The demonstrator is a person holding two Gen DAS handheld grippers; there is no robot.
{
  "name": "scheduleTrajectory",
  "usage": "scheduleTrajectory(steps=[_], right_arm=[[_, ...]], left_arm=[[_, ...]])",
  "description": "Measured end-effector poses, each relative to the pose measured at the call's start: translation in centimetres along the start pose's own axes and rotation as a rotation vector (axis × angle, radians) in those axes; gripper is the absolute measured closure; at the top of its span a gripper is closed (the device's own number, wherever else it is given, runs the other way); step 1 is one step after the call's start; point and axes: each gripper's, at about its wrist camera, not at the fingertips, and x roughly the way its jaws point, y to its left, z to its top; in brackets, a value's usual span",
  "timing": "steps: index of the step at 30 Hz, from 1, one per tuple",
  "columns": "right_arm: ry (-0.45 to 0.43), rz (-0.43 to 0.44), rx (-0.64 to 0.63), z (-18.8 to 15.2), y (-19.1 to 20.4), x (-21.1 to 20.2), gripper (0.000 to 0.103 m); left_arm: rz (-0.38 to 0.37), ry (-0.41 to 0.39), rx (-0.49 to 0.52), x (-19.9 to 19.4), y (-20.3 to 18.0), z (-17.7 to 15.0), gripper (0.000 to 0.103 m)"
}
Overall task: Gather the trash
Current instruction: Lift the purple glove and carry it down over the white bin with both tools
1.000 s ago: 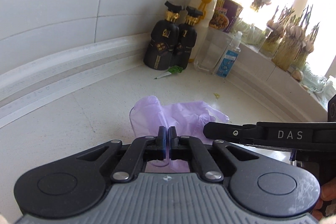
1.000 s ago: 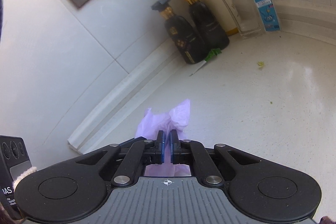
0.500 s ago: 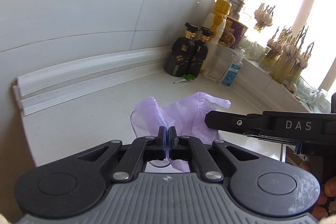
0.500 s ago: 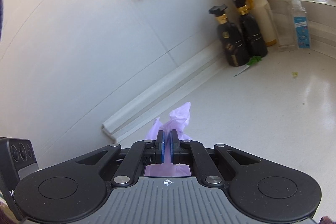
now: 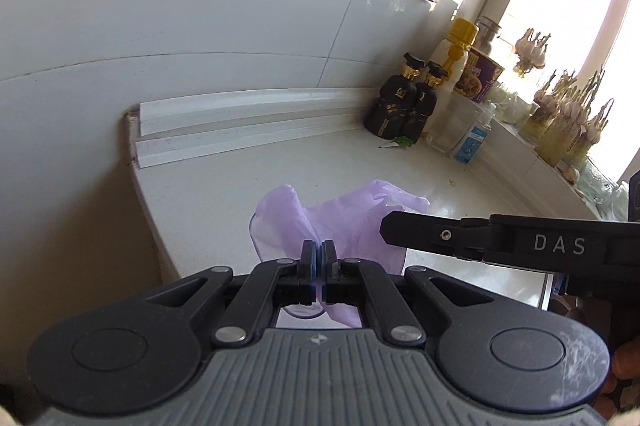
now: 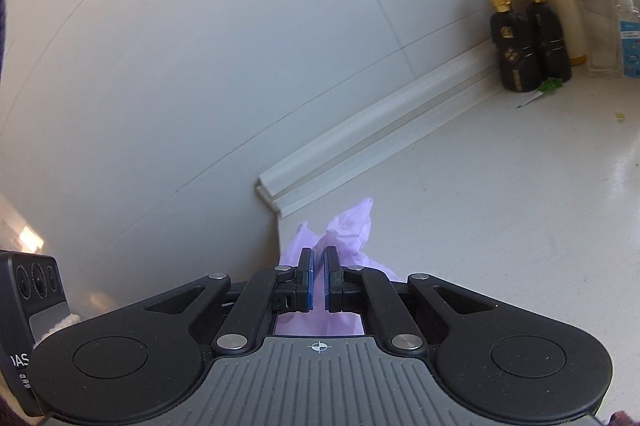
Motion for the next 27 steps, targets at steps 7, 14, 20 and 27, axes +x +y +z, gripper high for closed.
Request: scheduleTrajectory(steps=[7,14,20,27], right_arm=[[0.054,0.036,-0.057,-1.7,3.4,1.2,0.099],[0.131,0.084,-0.129,-4.8,7.7,3.4,0.099],[0.229,0.107,-0.195,-8.2,10.6,5.6,0.099],[0.349,0.1,-0.228,-12.1,12.0,8.7,0.099]], left_arm=[[0.02,-0.014,-0.068,-2.8,2.5,-1.8,0.101],[0.065,-0.015,-0.163,-5.9,6.3,-4.3,0.101],[0.104,0.002,-0.254,-7.6,9.3,-6.9,0.101],[0.14,0.04,-0.337,-7.8,11.6,-10.2,0.101]])
